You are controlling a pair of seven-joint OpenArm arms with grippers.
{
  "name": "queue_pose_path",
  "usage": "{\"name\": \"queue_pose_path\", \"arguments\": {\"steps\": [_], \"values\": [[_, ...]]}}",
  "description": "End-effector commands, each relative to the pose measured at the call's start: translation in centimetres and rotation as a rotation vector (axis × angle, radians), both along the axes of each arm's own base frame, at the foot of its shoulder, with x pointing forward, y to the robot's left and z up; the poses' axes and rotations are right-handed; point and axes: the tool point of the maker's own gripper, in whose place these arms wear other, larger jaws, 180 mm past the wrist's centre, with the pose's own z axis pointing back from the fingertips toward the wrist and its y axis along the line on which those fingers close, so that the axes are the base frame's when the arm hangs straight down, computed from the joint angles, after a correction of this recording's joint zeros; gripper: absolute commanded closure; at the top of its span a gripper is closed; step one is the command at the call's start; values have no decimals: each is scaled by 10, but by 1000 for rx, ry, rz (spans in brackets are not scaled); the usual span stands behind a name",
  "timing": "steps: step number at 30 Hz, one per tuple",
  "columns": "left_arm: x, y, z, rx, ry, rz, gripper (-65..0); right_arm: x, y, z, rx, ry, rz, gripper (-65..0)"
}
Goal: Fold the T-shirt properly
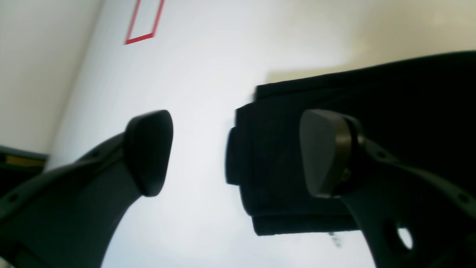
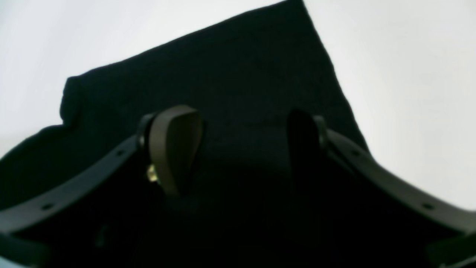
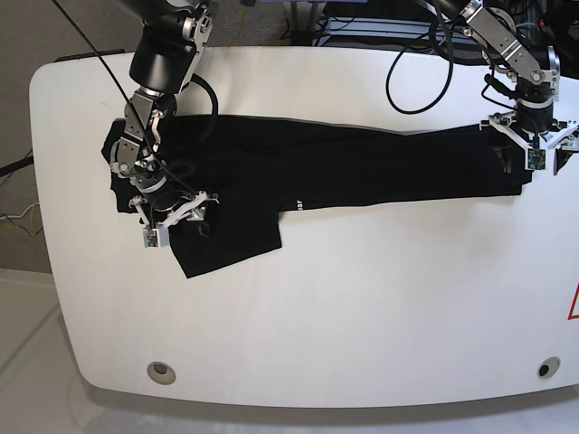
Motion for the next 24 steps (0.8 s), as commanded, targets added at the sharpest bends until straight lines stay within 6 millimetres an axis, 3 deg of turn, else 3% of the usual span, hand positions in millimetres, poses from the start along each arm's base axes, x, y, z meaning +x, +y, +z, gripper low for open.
{"name": "queue_pose_path", "arguments": {"steps": [1, 11, 13, 19, 24], "values": [[11, -3, 18, -53, -125, -22, -495, -11, -5, -14, -1, 75, -9, -394], [8, 1, 24, -202, -177, -17, -495, -26, 5, -23, -59, 134, 131, -393], [5, 3, 34, -258, -189, -13, -499, -30, 9, -15, -96, 138, 216, -392], [8, 1, 38, -264, -211, -33, -499, -28, 5, -6, -122, 125, 235, -394], [15, -1, 39, -238, -247, -53, -505, -19, 1, -12, -81, 135, 206, -402]]}}
